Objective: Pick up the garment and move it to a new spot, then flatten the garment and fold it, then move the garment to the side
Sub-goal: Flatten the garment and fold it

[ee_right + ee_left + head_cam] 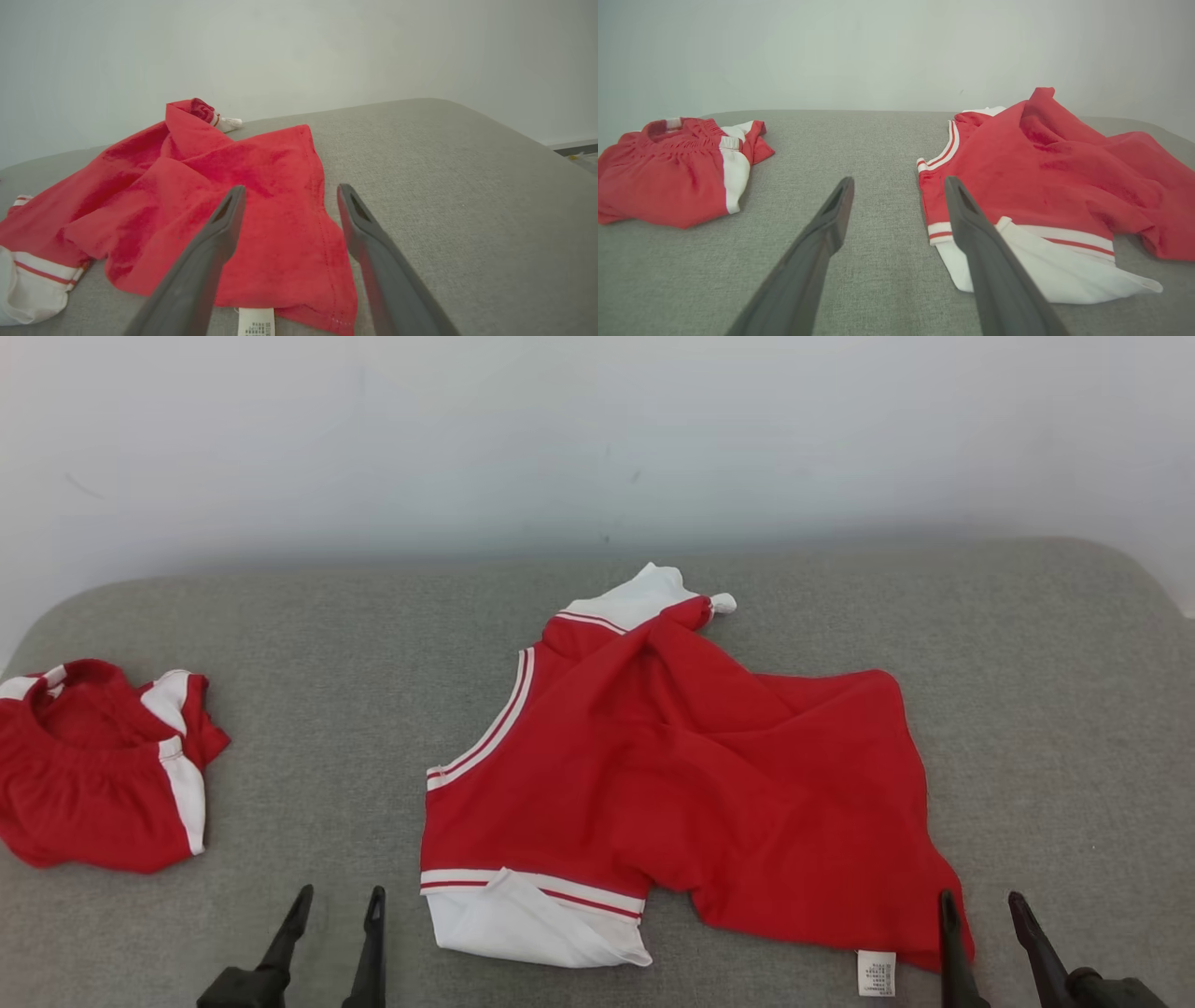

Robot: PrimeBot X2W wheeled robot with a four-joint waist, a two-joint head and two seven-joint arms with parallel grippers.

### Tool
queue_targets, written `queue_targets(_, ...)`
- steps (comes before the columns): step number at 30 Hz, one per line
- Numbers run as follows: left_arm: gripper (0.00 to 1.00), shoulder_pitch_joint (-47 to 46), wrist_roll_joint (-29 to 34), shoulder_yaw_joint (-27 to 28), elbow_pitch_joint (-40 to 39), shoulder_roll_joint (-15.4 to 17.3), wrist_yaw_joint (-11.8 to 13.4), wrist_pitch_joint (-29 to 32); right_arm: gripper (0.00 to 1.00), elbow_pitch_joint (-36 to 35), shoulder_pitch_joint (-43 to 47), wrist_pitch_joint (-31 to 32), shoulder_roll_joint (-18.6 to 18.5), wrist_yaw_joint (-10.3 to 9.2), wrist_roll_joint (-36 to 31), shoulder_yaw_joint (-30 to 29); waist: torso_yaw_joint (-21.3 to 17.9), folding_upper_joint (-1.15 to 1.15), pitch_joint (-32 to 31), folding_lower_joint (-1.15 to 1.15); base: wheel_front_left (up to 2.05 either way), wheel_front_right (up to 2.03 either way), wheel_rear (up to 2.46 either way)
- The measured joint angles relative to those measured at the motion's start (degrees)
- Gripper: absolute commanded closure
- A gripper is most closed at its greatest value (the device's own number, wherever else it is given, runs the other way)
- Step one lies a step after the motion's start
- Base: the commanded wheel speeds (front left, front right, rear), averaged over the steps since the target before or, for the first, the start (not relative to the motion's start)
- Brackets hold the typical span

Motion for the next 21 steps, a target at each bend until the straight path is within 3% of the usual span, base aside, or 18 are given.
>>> queue_targets(13,0.00,-5.7,-5.0,-7.6,15.5,1.3,0.0,-0.1,0.00,13.5,-5.1,0.0,-0.3,0.00,-2.2,-1.6,-2.4,0.00,3.1,0.01,0.00,0.00,0.00)
queue_targets(21,0.00,-6.6,-6.1,-11.7,17.1,1.1,0.0,-0.2,0.00,18.0,-6.8,0.0,-0.2,0.00,-2.3,-2.4,-2.5,0.00,3.8,0.01,0.00,0.00,0.00)
